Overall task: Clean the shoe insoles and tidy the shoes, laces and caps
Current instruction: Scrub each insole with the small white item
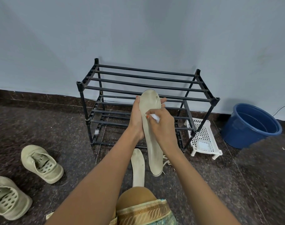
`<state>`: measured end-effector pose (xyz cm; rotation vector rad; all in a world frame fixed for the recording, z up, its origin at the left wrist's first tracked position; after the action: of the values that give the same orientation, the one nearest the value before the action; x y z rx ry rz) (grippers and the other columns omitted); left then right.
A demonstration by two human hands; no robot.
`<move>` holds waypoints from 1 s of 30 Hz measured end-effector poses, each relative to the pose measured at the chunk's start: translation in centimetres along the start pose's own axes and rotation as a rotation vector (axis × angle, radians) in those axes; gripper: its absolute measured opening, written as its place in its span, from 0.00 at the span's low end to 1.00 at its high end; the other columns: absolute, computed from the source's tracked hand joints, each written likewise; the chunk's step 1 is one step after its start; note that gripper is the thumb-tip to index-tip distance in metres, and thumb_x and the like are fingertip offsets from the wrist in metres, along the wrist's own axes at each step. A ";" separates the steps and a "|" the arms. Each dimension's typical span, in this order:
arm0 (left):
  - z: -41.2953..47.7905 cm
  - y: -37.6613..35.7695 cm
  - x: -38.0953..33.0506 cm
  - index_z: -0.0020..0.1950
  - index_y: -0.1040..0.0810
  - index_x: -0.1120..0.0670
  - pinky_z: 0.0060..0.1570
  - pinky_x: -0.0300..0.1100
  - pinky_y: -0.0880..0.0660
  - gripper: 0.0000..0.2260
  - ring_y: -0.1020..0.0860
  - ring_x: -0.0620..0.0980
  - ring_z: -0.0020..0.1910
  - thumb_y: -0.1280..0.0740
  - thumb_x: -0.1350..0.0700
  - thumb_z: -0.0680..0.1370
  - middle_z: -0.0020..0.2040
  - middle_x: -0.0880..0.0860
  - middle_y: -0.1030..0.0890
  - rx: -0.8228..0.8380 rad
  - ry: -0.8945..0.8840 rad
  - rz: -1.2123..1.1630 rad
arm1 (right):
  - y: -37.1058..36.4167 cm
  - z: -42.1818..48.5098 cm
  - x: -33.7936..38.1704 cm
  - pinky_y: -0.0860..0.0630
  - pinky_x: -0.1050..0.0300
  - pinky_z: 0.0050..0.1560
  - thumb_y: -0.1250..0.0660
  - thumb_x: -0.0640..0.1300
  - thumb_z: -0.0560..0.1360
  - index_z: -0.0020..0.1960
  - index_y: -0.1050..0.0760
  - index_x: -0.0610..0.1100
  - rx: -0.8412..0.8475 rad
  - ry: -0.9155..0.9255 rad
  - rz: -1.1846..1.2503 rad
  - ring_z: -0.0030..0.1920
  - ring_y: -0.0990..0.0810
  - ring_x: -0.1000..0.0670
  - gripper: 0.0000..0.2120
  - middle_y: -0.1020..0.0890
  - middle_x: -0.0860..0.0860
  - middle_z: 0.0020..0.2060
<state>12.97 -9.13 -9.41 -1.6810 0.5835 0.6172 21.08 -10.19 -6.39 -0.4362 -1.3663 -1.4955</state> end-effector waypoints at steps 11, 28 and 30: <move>0.3 0.4 -0.4 0.65 0.27 0.60 0.50 0.40 0.27 0.32 0.23 0.47 0.47 0.55 0.37 0.79 0.57 0.55 0.20 0.004 -0.029 -0.059 | -0.1 -2.4 -0.2 0.36 0.79 0.46 0.35 0.37 0.74 0.47 0.21 0.43 0.089 0.040 0.119 0.45 0.27 0.63 0.05 0.22 0.50 0.45; 0.0 0.2 -0.8 0.55 0.21 0.58 0.48 0.39 0.27 0.32 0.23 0.47 0.44 0.56 0.38 0.80 0.50 0.54 0.17 0.002 -0.061 -0.104 | 0.1 -3.0 -0.2 0.36 0.78 0.46 0.35 0.37 0.74 0.47 0.21 0.43 0.114 0.075 0.062 0.45 0.28 0.62 0.05 0.23 0.47 0.46; 0.0 0.2 -0.9 0.56 0.22 0.58 0.47 0.39 0.27 0.31 0.23 0.47 0.44 0.56 0.38 0.80 0.51 0.54 0.17 -0.009 -0.071 -0.120 | 0.3 -3.7 -0.6 0.35 0.77 0.46 0.35 0.38 0.74 0.47 0.21 0.44 0.133 0.074 0.042 0.45 0.27 0.61 0.05 0.23 0.49 0.45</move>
<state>12.16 -9.10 -8.93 -1.6821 0.4260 0.5910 22.87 -13.20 -7.82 -0.3209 -1.3801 -1.3646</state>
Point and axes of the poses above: each hand's wrist, its own z-axis towards the middle knuckle, its own y-axis out of the back of the hand, x = y × z, the point moved 2 cm from there along z, towards the middle knuckle
